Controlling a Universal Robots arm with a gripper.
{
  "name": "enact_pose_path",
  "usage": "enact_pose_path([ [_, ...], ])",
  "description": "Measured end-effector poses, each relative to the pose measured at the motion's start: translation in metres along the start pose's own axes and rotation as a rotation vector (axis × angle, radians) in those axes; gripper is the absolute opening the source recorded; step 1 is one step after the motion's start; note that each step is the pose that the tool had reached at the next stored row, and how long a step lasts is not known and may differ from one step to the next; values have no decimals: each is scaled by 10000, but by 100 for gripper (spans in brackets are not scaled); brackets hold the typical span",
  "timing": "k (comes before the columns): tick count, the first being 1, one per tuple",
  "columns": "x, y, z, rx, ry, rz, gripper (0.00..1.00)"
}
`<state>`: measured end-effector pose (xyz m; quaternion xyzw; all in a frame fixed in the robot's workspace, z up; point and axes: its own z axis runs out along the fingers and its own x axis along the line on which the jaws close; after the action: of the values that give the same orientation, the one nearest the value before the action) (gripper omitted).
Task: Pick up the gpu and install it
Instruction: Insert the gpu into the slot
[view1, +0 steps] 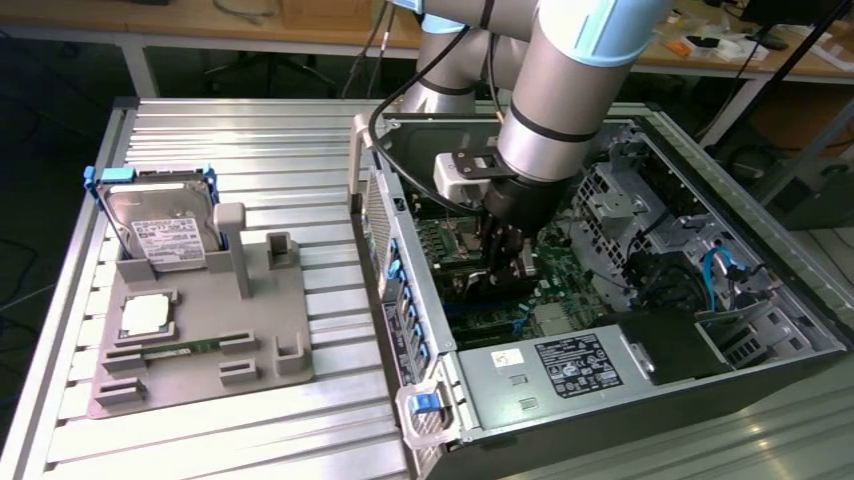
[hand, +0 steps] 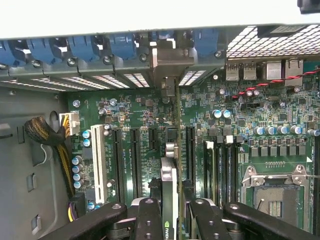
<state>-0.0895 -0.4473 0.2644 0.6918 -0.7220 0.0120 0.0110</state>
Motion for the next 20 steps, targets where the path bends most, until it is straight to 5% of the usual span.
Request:
enact_pose_path([
  [12, -2, 0, 77, -2, 3, -1, 27],
  [20, -3, -1, -12, 0, -1, -2, 27],
])
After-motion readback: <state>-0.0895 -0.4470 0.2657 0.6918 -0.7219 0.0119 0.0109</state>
